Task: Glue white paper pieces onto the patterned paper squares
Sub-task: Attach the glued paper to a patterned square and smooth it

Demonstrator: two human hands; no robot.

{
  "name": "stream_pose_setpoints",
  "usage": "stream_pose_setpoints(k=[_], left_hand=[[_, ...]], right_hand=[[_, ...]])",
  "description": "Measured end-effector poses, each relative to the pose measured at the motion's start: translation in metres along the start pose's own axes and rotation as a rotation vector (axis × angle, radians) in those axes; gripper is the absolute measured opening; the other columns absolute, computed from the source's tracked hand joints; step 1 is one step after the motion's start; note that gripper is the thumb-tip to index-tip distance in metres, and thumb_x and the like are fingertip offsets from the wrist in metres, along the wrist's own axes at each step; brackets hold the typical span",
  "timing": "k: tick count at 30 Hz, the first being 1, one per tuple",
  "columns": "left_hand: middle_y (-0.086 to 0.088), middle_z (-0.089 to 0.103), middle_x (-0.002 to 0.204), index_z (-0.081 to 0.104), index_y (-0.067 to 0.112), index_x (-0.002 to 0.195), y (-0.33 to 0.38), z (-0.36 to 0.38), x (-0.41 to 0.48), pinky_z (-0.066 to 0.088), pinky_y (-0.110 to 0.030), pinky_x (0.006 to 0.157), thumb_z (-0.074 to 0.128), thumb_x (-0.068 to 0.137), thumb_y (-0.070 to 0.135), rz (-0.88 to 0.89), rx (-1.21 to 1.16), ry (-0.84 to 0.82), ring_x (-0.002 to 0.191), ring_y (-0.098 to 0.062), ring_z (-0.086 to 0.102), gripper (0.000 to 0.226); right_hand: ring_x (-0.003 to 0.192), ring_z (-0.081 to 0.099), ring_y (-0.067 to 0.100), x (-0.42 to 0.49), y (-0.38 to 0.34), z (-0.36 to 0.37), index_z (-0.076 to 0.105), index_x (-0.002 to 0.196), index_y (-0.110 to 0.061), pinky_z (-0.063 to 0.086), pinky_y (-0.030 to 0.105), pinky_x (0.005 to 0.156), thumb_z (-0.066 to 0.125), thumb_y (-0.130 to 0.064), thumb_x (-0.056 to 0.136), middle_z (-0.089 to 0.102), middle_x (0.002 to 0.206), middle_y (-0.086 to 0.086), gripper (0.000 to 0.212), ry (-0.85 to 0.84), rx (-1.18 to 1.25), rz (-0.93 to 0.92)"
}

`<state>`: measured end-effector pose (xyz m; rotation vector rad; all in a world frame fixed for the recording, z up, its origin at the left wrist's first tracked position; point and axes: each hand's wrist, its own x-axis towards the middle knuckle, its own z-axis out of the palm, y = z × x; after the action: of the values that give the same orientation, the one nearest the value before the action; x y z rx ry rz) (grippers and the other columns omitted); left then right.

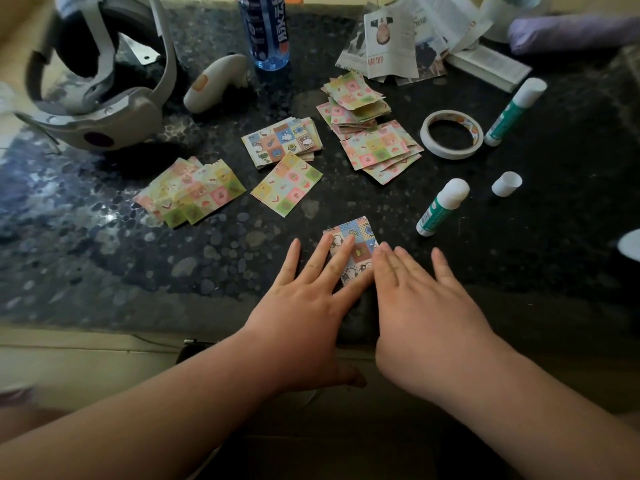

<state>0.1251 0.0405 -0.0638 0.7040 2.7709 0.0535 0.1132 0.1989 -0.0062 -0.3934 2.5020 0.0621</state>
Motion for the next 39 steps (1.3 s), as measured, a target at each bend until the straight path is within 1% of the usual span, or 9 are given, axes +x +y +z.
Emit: stream_pose_setpoints(k=[3,7,16,21,26,32,35,37,39], left_hand=[[0.001,-0.043,0.158,-0.035,0.022,0.152,0.003,0.0,-0.008,-0.021,-0.056,0.119,0.048,0.069,0.094,-0.013,-0.024,-0.017,0.142,-0.021,-0.045,0.137],[-0.007,-0.046,0.155,-0.038,0.016,0.149,0.009,-0.003,-0.01,-0.024,-0.057,0.117,0.049,0.073,0.091,-0.001,0.025,-0.077,0.141,-0.027,-0.047,0.137],[-0.014,-0.041,0.157,-0.033,0.012,0.151,0.01,-0.01,-0.005,-0.022,-0.057,0.118,0.048,0.076,0.089,0.013,0.103,-0.201,0.143,-0.035,-0.041,0.135],[-0.011,-0.042,0.157,-0.034,0.015,0.151,0.01,-0.01,-0.006,-0.019,-0.056,0.12,0.048,0.076,0.088,0.024,0.068,-0.18,0.144,-0.032,-0.04,0.134],[-0.007,-0.041,0.158,-0.031,0.017,0.153,0.013,-0.01,-0.008,-0.016,-0.055,0.122,0.043,0.077,0.091,-0.001,0.014,-0.107,0.146,-0.028,-0.039,0.13],[0.001,-0.007,0.17,-0.002,0.026,0.162,0.017,-0.005,-0.013,0.0,-0.055,0.126,0.008,0.084,0.078,-0.037,-0.132,0.056,0.156,-0.023,-0.01,0.095],[0.002,0.025,0.167,0.031,0.025,0.158,0.018,-0.005,-0.014,0.01,-0.056,0.125,0.022,0.088,0.08,-0.037,-0.107,0.096,0.155,-0.023,0.02,0.09],[0.004,0.055,0.147,0.055,0.024,0.143,0.02,-0.004,-0.013,0.026,-0.054,0.121,0.046,0.088,0.076,-0.019,-0.065,0.169,0.137,-0.021,0.049,0.077],[0.007,0.064,0.122,0.064,0.023,0.13,0.023,-0.003,-0.01,0.034,-0.048,0.115,0.057,0.085,0.07,-0.005,-0.055,0.243,0.113,-0.019,0.058,0.065]], right_hand=[[0.155,-0.023,0.015,0.003,-0.002,0.0,-0.022,0.158,-0.01,-0.014,0.048,0.126,0.047,-0.021,0.09,-0.018,0.171,0.002,0.097,0.07,0.05,-0.062],[0.154,-0.024,0.013,0.017,-0.008,0.002,-0.025,0.157,-0.01,-0.014,0.043,0.126,0.048,-0.02,0.092,-0.021,0.17,0.003,0.099,0.075,0.098,-0.163],[0.155,-0.022,0.024,0.041,-0.015,-0.005,-0.026,0.155,-0.005,-0.012,0.049,0.126,0.044,-0.03,0.098,-0.024,0.168,0.013,0.094,0.079,-0.031,-0.078],[0.156,-0.02,0.028,0.026,-0.024,-0.002,-0.025,0.154,-0.002,-0.015,0.06,0.122,0.04,-0.04,0.099,-0.021,0.168,0.016,0.093,0.032,-0.113,-0.001],[0.157,-0.017,0.021,0.032,-0.017,-0.017,-0.017,0.159,-0.008,-0.013,0.066,0.121,0.041,-0.033,0.097,-0.013,0.171,0.007,0.089,0.061,-0.094,0.035],[0.158,-0.006,0.018,0.01,-0.011,-0.019,-0.007,0.162,-0.015,-0.001,0.051,0.128,0.051,-0.028,0.093,0.0,0.172,0.004,0.091,-0.001,0.02,-0.062],[0.137,0.044,0.018,-0.002,0.005,-0.025,0.032,0.149,-0.03,0.039,0.035,0.112,0.051,-0.028,0.093,0.047,0.15,0.0,0.059,0.096,0.196,-0.061],[0.117,0.057,0.015,-0.005,0.016,-0.027,0.043,0.143,-0.034,0.051,0.034,0.096,0.052,-0.03,0.095,0.06,0.132,-0.006,0.049,0.185,0.295,-0.037],[0.111,0.061,0.01,-0.003,0.023,-0.026,0.052,0.138,-0.036,0.055,0.034,0.093,0.055,-0.028,0.095,0.066,0.124,-0.011,0.044,0.209,0.428,-0.034]])
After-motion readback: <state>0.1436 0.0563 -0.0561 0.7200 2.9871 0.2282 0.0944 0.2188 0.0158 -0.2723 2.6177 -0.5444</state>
